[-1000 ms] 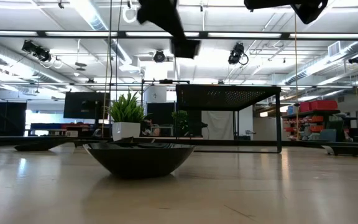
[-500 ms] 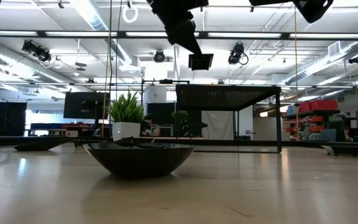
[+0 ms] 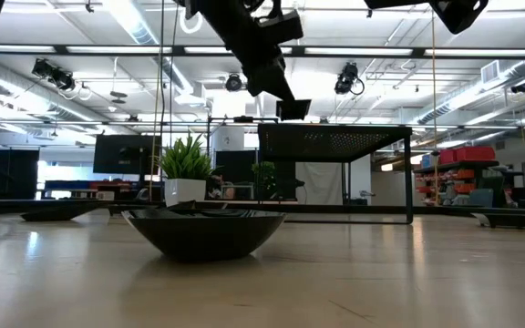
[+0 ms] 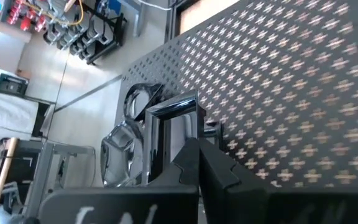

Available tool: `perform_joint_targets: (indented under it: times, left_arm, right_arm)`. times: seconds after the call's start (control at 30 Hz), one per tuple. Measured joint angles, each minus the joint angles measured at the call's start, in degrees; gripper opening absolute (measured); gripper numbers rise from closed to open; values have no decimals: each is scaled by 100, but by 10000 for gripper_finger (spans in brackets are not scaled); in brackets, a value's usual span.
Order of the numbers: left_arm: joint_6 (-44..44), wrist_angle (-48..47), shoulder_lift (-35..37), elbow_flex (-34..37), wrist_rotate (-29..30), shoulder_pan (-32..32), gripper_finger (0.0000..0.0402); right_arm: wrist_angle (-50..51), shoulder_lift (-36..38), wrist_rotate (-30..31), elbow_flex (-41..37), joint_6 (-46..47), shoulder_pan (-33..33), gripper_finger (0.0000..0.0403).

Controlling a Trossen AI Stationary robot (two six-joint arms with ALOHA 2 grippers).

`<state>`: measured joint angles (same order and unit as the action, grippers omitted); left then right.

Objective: Pick & Place Mini shaped plates
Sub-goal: Stack the square plate on top of the square plates on the shelf

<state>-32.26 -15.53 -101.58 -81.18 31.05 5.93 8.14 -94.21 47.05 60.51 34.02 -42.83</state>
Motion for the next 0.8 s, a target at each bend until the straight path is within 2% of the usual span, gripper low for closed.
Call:
perform_joint_targets:
  times: [0.23,0.37,0.8]
  left_arm:
    - [211,-47,-2,10,-265,231,0]
    - [322,-73,-40,10,-609,314,1]
    - [303,-111,-346,8,-663,313,4]
  right_arm:
    - [0,0,4,0,0,0,8]
    - [0,0,4,0,-2,0,8]
    - [-1,0,4,0,-36,0,8]
